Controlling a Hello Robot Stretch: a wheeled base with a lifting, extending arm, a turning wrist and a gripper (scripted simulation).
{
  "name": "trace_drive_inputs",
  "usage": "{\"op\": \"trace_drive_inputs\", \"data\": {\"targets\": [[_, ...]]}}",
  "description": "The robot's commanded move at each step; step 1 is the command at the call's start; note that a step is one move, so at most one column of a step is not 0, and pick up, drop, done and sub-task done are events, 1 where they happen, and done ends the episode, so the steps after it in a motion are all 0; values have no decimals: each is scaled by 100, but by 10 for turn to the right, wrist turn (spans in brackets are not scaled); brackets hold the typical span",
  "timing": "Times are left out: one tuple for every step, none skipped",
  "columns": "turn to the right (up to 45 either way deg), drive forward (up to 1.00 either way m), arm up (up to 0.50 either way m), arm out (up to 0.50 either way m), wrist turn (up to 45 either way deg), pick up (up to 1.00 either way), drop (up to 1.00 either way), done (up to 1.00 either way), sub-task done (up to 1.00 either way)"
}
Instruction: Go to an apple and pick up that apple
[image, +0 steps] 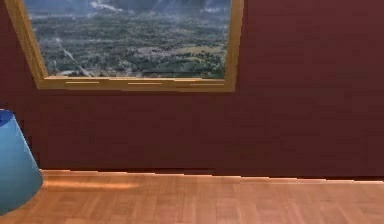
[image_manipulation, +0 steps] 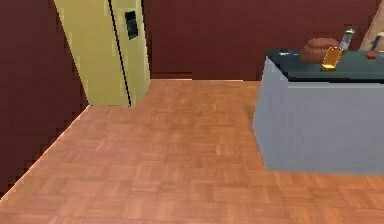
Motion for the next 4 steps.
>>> {"op": "trace_drive_inputs", "data": {"targets": [[-450, 0, 0, 0, 0, 0, 0, 0, 0], [-390, 0, 0, 0, 0, 0, 0, 0, 0], [0, 85, 0, 0, 0, 0, 0, 0, 0], [-450, 0, 0, 0, 0, 0, 0, 0, 0]]}}
